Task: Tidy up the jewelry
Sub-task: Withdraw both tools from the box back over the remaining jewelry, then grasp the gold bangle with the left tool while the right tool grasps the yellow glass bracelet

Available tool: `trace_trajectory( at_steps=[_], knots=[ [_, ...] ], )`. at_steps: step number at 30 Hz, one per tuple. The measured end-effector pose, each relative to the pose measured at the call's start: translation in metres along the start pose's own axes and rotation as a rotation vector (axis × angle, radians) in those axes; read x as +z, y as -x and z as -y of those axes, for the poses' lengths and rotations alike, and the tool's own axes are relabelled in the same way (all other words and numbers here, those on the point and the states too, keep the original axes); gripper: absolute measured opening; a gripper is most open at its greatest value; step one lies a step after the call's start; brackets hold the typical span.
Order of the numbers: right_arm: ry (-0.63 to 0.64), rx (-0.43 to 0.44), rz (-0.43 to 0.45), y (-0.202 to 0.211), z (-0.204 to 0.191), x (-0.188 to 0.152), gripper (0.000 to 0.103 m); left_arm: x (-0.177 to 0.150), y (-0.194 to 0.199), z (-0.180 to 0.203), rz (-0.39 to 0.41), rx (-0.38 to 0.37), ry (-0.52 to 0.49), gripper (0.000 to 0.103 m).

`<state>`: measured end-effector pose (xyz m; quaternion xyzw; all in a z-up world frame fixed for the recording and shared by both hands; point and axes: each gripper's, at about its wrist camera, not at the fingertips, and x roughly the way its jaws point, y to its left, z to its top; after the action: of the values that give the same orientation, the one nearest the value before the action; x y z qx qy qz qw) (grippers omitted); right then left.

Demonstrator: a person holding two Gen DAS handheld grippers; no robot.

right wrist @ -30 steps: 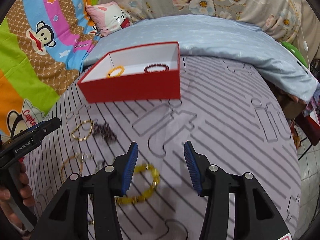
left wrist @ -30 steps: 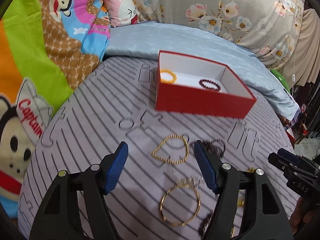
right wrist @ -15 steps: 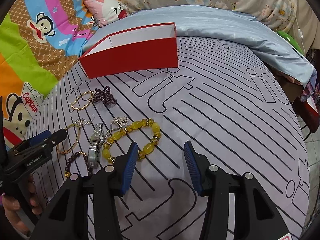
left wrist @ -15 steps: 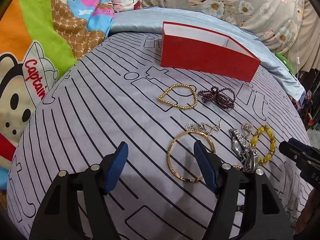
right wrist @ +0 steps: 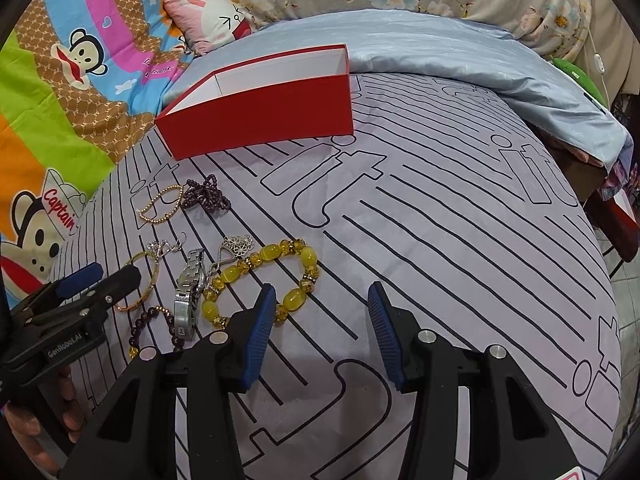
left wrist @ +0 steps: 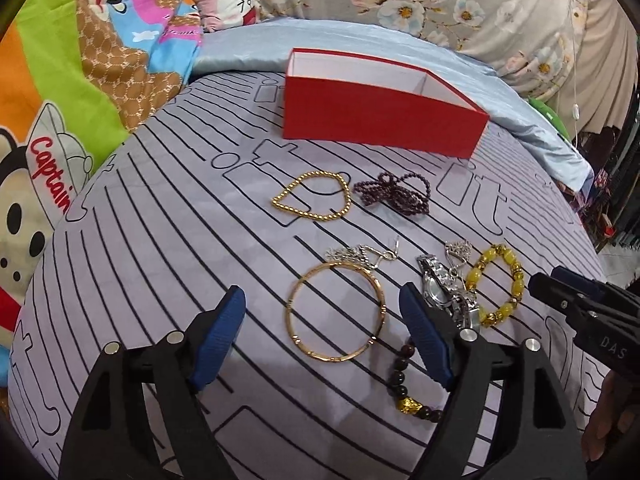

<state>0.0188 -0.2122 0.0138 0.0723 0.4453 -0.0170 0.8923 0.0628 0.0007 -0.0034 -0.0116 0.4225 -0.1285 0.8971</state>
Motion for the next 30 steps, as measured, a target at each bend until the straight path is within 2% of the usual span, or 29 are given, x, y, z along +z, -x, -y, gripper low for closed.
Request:
trace_trajectory(
  at_steps=[5, 7, 9, 13, 15, 18, 24, 26, 28, 30],
  knots=[
    [-0.003, 0.004, -0.005, -0.001, 0.0, -0.001, 0.047, -0.002, -0.006, 0.006, -0.022, 0.015, -0.021, 0.074],
    [-0.005, 0.006, -0.008, -0.003, 0.0, -0.001, 0.047, -0.003, -0.006, 0.006, -0.021, 0.032, -0.029, 0.064],
    [-0.004, 0.009, -0.009, -0.004, -0.001, -0.001, 0.047, -0.003, -0.006, 0.005, -0.016, 0.03, -0.028, 0.059],
    [0.0, 0.012, -0.011, -0.007, -0.003, 0.0, 0.047, -0.003, -0.006, 0.003, -0.01, 0.024, -0.023, 0.052],
    [-0.001, 0.011, -0.011, -0.008, -0.004, 0.0, 0.047, -0.003, -0.005, 0.002, -0.009, 0.021, -0.02, 0.052],
    [0.0, 0.012, -0.014, -0.01, -0.005, 0.002, 0.047, -0.003, -0.005, 0.0, -0.005, 0.025, -0.009, 0.034],
    [-0.003, 0.017, -0.017, -0.014, -0.008, 0.006, 0.047, -0.003, -0.004, -0.001, -0.003, 0.006, 0.0, 0.037],
    [-0.003, 0.02, -0.015, -0.014, -0.009, 0.006, 0.047, -0.004, -0.002, -0.003, 0.001, -0.011, 0.012, 0.046],
    [0.0, 0.016, -0.013, -0.013, -0.009, 0.006, 0.047, -0.004, 0.0, -0.004, 0.011, 0.001, 0.024, 0.07],
    [-0.005, 0.018, -0.013, -0.013, -0.008, 0.006, 0.047, -0.004, 0.003, -0.004, 0.025, 0.008, 0.031, 0.075]
  ],
)
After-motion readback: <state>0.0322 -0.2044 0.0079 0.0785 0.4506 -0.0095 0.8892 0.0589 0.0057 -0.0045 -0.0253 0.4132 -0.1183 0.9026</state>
